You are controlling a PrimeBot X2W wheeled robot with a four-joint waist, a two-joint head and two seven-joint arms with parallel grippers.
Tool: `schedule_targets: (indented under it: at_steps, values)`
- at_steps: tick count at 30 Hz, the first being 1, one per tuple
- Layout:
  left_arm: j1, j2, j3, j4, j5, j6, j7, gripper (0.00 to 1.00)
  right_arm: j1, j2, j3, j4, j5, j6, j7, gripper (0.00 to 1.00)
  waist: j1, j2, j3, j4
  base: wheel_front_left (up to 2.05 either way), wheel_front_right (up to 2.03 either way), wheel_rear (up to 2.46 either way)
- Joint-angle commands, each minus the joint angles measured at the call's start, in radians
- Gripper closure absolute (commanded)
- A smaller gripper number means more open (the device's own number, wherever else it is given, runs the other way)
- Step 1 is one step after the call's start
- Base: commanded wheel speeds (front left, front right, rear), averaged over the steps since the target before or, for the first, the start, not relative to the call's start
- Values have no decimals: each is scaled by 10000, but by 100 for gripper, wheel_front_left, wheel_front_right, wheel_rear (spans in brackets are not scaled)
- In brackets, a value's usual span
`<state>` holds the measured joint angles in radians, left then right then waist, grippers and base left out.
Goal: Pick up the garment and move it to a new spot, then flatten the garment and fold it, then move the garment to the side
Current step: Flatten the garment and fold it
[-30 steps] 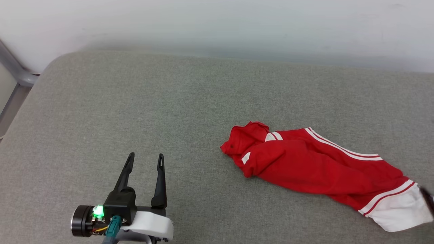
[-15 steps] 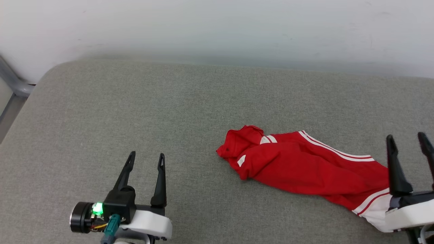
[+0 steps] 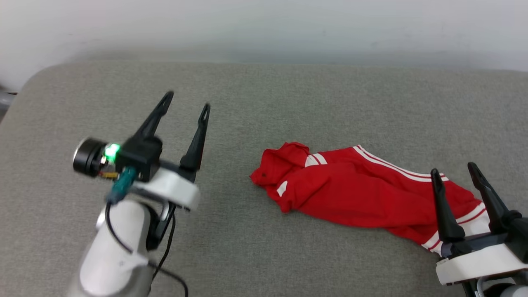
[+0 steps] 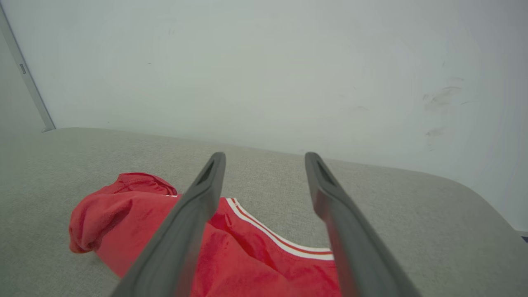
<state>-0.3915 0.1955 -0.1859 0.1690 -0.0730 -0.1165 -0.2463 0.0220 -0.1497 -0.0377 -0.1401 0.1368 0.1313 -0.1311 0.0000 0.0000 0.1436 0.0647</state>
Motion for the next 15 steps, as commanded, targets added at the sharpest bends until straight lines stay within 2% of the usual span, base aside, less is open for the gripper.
schedule_targets:
  at_steps: [1, 4, 8, 15]
  values:
    - [-546, 120, -235, 171, -239, -72, 271, 0, -219, -47, 65, 53, -72, -11, -78, 0, 0, 0, 214, -195, 0, 0, 0]
    - [-1561, 541, -1282, 475, -998, -116, 1192, 0, -420, -65, 154, 146, -147, -11, -180, 0, 0, 0, 423, -378, 0, 0, 0]
    - [-2929, 1334, -2899, 565, -2703, -117, 2738, 0, -650, -95, 254, 285, -257, -11, -290, 0, 0, 0, 699, -599, 0, 0, 0]
    - [-4852, 2113, -5314, 741, -5524, -121, 5788, 0, -1028, -107, 394, 484, -350, -12, -457, 0, 0, 0, 1151, -957, 0, 0, 0]
